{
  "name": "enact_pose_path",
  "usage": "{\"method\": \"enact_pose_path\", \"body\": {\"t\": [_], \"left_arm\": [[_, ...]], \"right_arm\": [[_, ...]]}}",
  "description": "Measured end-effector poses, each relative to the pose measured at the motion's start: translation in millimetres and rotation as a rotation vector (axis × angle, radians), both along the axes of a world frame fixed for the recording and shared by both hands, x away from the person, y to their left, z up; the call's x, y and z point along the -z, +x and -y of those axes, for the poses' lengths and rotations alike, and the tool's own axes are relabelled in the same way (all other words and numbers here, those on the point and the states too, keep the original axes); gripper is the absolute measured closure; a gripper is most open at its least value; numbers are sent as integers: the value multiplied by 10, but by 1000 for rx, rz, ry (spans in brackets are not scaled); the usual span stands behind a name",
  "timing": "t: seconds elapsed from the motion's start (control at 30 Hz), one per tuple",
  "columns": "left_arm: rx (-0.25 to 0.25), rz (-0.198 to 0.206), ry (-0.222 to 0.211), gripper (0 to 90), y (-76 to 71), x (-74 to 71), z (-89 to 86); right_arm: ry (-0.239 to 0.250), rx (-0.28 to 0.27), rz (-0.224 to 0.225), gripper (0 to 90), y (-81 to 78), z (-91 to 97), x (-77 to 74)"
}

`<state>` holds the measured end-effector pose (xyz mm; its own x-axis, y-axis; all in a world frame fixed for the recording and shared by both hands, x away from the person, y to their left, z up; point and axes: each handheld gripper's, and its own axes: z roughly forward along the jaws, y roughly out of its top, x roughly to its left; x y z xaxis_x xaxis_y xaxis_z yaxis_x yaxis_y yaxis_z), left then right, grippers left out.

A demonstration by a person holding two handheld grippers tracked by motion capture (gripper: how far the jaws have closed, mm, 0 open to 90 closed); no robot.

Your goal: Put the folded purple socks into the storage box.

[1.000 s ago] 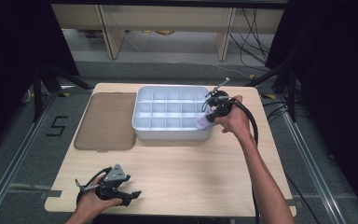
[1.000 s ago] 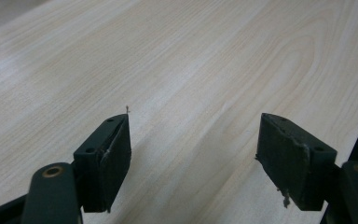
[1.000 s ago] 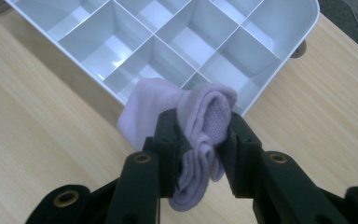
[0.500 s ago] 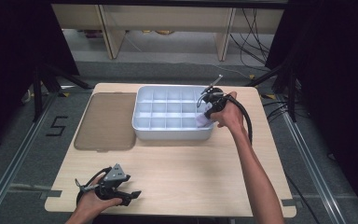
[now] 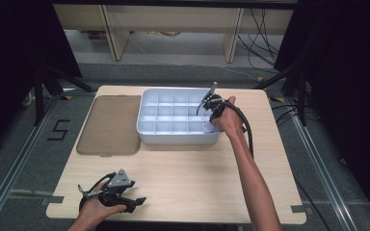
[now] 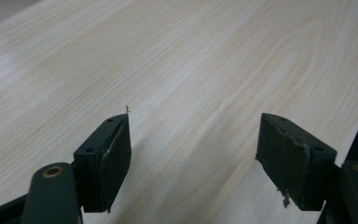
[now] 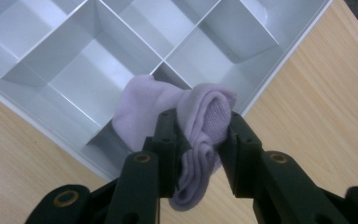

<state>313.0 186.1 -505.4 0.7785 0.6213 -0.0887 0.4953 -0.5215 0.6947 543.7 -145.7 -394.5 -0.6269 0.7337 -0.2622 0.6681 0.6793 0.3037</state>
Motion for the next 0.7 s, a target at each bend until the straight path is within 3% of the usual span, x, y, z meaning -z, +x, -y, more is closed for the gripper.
{"method": "enact_pose_path", "body": {"t": [0.37, 0.57, 0.6, 0.7], "left_arm": [[5, -6, 1, 258, -9, 2, 12], [5, -11, -2, 258, -6, 8, 12], [-3, -20, -11, 258, -9, 13, 15], [6, -24, -12, 258, -3, 13, 12]], "right_arm": [[-10, -26, -19, 689, 9, -21, 163], [19, -16, -39, 636, 23, -11, 293], [52, 2, -32, 576, 23, 9, 296], [121, 22, -14, 545, 5, 52, 191]]}}
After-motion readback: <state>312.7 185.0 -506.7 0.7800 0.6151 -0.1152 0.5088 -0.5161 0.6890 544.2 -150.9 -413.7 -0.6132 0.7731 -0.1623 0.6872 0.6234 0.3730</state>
